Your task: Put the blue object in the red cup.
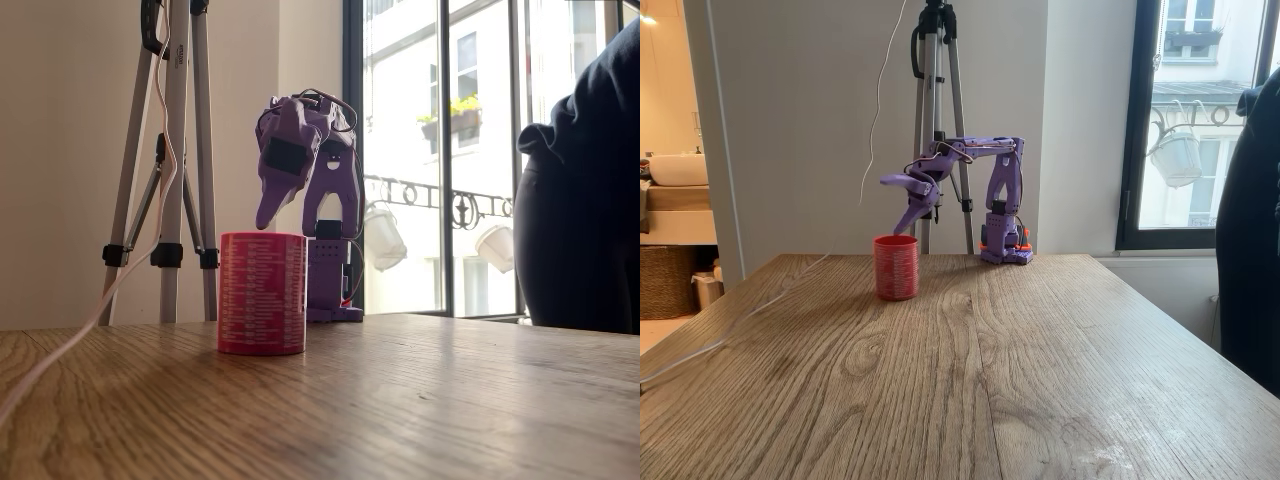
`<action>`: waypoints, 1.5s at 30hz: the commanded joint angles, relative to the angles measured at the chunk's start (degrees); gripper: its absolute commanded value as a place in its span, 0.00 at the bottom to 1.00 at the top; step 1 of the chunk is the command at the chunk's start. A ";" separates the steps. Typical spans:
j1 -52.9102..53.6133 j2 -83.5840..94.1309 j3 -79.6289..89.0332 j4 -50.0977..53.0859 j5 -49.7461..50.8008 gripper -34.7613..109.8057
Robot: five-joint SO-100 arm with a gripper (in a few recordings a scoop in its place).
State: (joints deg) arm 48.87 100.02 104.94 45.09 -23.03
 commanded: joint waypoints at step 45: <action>-48.16 41.22 -3.43 14.41 2.37 0.24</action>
State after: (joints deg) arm 8.17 123.57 99.93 53.70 -24.61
